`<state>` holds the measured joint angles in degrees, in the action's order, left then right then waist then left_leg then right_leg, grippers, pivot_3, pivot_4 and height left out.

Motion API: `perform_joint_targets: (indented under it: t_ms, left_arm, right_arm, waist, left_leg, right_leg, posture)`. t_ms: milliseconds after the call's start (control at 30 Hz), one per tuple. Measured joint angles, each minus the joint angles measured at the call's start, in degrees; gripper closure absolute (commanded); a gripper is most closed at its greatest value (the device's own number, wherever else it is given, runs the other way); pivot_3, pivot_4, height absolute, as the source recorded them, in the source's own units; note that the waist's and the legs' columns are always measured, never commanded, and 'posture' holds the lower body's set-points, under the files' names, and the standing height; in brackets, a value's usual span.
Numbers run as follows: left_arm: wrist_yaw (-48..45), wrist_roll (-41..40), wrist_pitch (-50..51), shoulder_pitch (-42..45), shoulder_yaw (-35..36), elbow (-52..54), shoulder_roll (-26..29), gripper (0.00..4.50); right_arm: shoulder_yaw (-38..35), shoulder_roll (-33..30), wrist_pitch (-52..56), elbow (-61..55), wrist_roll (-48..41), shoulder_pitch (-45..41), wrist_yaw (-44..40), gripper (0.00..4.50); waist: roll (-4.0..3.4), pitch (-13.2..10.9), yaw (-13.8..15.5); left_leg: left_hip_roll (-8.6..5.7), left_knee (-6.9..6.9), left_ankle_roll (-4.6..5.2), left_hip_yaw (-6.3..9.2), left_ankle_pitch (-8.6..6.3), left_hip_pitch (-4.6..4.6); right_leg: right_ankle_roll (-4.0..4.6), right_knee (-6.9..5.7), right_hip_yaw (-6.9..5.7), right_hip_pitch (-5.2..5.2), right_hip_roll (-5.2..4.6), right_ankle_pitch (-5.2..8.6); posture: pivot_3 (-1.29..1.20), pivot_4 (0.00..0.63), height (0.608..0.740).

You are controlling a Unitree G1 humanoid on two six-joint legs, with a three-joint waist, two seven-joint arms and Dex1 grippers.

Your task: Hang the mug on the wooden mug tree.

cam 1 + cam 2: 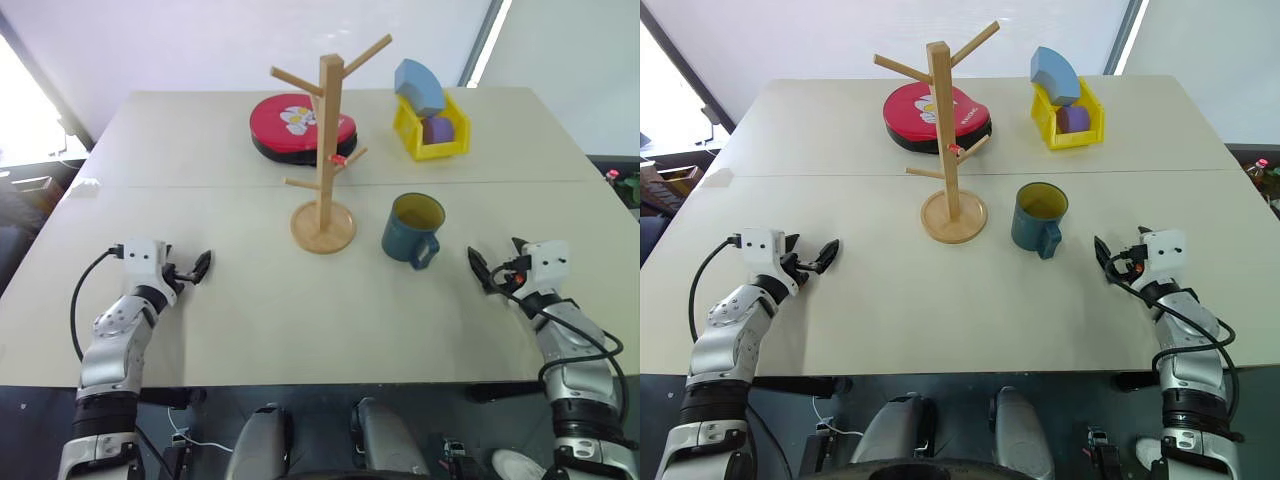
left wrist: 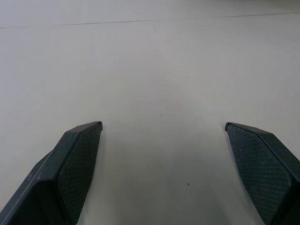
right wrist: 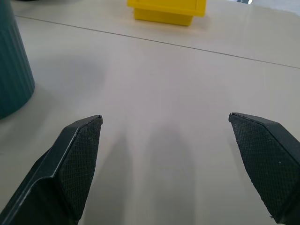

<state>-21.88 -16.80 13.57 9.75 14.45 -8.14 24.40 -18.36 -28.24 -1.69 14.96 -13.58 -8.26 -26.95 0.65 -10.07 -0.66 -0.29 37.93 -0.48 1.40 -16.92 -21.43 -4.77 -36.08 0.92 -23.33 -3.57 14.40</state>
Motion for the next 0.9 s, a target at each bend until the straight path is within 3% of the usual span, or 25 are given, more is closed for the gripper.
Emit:
perform_joint_targets:
  t_ms: [333,567,900]
  left_arm:
    - [-0.26,-2.02,1.31,0.09,0.50,1.49,-0.85,0.00]
    - [-2.49,-2.16,1.78,0.41,-0.25,1.76,-0.73,0.00]
    - [-18.56,-5.86,3.63,0.67,-10.77,11.63,-0.04,0.00]
  right_arm:
    - [-0.04,-0.02,0.13,-0.31,-0.07,0.19,0.09,0.01]
    - [-0.17,0.02,1.83,-6.53,-0.26,4.46,0.78,0.01]
    - [-0.80,-0.26,5.47,-19.01,-1.31,14.33,-0.15,0.01]
  waist:
    - [0.00,0.00,0.02]
    - [0.00,0.00,0.08]
    - [-0.03,0.02,0.02]
  left_leg:
    - [0.00,0.00,0.00,0.00,0.00,-0.01]
    - [0.00,0.00,0.00,0.01,0.00,-0.03]
    - [0.02,-0.02,-0.01,0.00,-0.01,-0.05]
  right_leg:
    - [0.00,0.01,0.01,0.00,-0.02,0.00]
    - [0.02,0.02,0.01,-0.01,-0.03,0.01]
    - [0.23,0.07,0.03,-0.01,-0.08,0.13]
  posture:
    - [0.00,0.150,0.735]
    - [0.00,0.150,0.735]
    - [0.00,0.150,0.735]
